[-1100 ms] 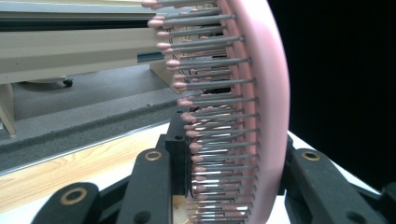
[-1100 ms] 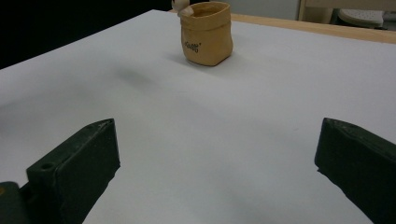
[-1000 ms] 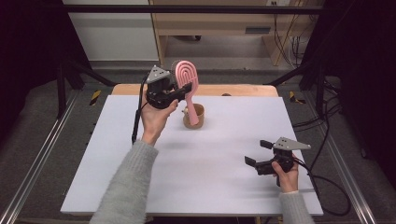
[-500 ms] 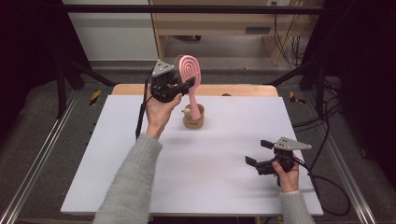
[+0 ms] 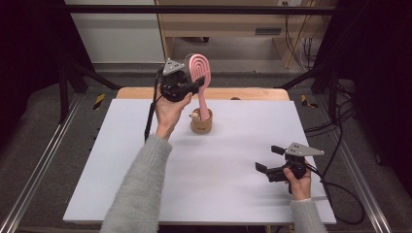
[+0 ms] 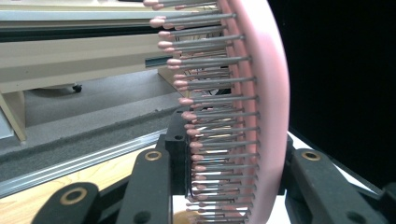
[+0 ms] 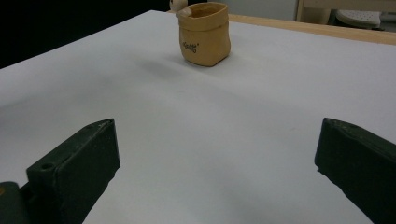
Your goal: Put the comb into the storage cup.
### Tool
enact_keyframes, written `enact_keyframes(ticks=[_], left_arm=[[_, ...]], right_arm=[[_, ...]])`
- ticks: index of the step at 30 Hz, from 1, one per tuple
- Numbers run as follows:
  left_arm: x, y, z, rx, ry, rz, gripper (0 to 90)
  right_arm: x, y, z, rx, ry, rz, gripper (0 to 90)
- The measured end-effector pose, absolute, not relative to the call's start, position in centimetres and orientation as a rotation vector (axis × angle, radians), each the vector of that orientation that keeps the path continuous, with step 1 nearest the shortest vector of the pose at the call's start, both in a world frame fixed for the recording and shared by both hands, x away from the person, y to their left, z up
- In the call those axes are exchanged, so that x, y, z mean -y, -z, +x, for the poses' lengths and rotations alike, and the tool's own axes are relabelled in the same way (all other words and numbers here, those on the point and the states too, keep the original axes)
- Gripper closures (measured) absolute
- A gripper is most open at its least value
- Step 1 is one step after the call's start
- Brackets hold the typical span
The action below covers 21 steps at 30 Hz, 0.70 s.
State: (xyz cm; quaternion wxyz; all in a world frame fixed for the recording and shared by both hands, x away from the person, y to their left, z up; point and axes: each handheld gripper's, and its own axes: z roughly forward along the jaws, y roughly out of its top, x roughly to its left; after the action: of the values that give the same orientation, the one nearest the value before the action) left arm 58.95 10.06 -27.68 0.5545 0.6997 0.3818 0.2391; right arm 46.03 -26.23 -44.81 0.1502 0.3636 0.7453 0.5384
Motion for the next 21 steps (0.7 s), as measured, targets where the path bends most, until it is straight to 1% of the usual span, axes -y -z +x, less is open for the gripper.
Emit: enact_keyframes(ticks=[11,21], left_arm=[[-9.9,27.9,60.2,-0.918,-0.590,1.653,62.9],[-9.7,28.8,61.3,-0.932,-0.598,1.668,62.9]], right_arm=[[26.2,44.8,46.0,-2.143,-1.547,1.042,0.3],[26.2,44.8,46.0,-2.146,-1.546,1.043,0.3]])
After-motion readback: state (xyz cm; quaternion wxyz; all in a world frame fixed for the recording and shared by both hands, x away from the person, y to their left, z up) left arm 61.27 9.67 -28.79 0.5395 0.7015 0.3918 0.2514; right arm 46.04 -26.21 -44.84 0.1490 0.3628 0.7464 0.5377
